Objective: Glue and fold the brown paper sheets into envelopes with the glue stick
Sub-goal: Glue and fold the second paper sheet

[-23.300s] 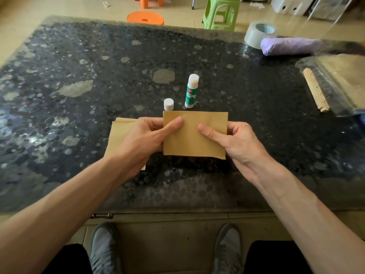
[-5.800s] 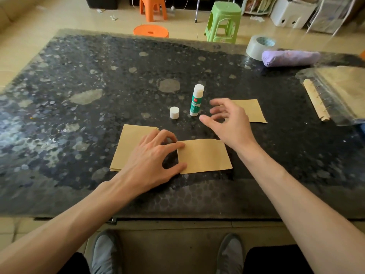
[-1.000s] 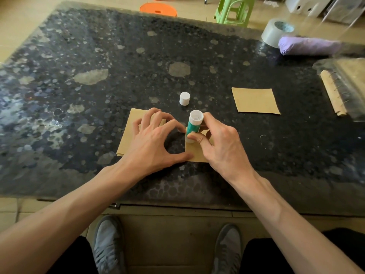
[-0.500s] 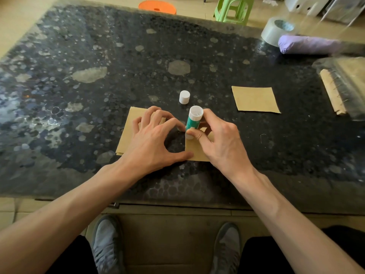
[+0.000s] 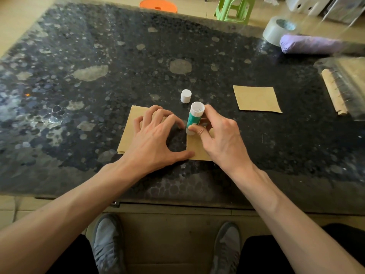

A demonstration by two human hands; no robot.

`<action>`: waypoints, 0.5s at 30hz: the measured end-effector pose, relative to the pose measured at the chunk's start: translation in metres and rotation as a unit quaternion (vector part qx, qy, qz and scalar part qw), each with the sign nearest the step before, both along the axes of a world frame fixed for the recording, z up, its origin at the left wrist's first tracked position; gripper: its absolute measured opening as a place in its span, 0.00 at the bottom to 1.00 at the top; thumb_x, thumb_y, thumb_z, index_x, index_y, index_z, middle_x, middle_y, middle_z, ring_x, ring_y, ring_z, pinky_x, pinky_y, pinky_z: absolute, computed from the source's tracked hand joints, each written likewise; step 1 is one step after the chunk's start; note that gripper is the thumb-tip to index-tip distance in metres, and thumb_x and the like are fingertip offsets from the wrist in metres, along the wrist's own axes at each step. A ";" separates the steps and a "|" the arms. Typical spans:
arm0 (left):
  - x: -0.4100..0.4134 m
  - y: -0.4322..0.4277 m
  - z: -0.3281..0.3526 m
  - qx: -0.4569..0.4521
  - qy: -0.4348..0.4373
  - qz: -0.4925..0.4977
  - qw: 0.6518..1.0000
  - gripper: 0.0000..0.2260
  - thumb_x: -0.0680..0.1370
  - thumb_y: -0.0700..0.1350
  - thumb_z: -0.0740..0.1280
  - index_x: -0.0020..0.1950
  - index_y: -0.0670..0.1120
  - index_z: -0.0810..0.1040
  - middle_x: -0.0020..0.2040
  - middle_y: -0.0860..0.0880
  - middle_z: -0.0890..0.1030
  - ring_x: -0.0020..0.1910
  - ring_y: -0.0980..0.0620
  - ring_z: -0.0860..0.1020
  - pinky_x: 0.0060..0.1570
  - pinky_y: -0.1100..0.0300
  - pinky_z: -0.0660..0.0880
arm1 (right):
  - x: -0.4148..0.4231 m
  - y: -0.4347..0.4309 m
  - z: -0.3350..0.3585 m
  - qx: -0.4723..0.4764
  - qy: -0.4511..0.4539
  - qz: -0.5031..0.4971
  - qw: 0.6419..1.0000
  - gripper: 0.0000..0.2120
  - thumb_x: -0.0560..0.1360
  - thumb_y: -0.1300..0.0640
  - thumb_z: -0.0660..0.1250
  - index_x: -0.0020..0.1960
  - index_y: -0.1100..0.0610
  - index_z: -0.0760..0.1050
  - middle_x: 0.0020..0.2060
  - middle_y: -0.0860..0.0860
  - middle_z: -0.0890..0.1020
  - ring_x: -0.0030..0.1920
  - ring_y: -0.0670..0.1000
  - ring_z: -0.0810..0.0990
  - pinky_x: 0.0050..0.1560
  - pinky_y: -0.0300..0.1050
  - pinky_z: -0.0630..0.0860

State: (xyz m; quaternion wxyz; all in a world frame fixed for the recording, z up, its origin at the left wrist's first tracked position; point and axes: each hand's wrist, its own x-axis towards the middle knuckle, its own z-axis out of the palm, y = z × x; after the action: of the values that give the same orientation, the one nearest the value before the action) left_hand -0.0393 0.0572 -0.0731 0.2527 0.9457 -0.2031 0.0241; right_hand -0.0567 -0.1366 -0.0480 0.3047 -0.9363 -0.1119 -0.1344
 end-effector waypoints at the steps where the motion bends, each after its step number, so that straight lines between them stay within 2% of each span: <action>1: 0.000 0.000 0.000 -0.001 0.001 -0.001 1.000 0.33 0.65 0.77 0.62 0.63 0.59 0.73 0.67 0.56 0.70 0.77 0.50 0.57 0.68 0.50 0.56 | 0.000 0.000 0.000 0.000 -0.002 -0.001 1.000 0.13 0.80 0.53 0.72 0.60 0.57 0.75 0.50 0.49 0.84 0.50 0.49 0.83 0.52 0.46 0.80; 6: -0.001 -0.001 0.001 -0.010 -0.002 -0.001 1.000 0.32 0.66 0.73 0.69 0.64 0.58 0.72 0.66 0.56 0.70 0.77 0.50 0.57 0.67 0.52 0.54 | 0.002 0.001 -0.002 0.002 -0.012 -0.005 1.000 0.13 0.80 0.52 0.72 0.60 0.57 0.75 0.51 0.49 0.84 0.50 0.48 0.82 0.52 0.43 0.80; 10: 0.000 -0.001 -0.001 -0.007 -0.004 -0.002 1.000 0.33 0.65 0.76 0.66 0.63 0.58 0.72 0.65 0.56 0.70 0.76 0.50 0.58 0.67 0.52 0.55 | 0.002 0.003 -0.002 0.006 -0.016 -0.009 1.000 0.13 0.80 0.52 0.72 0.61 0.58 0.75 0.52 0.50 0.85 0.51 0.47 0.82 0.53 0.39 0.78; 12: 0.000 -0.001 -0.001 -0.006 -0.006 -0.003 1.000 0.33 0.65 0.76 0.65 0.63 0.58 0.72 0.65 0.56 0.70 0.76 0.51 0.58 0.66 0.53 0.54 | 0.003 0.003 -0.002 0.005 -0.018 -0.010 1.000 0.14 0.80 0.52 0.72 0.61 0.58 0.75 0.52 0.50 0.85 0.51 0.48 0.83 0.54 0.41 0.79; 15: 0.000 -0.001 -0.001 -0.005 -0.010 -0.002 1.000 0.32 0.66 0.74 0.69 0.63 0.57 0.72 0.65 0.56 0.70 0.76 0.51 0.58 0.65 0.54 0.53 | 0.004 0.003 -0.002 0.003 -0.022 -0.013 1.000 0.14 0.80 0.53 0.72 0.61 0.58 0.75 0.52 0.50 0.84 0.51 0.49 0.83 0.54 0.44 0.80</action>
State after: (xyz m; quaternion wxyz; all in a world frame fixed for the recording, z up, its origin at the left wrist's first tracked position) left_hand -0.0390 0.0563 -0.0739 0.2549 0.9438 -0.2074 0.0344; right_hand -0.0525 -0.1332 -0.0503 0.3036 -0.9335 -0.1054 -0.1590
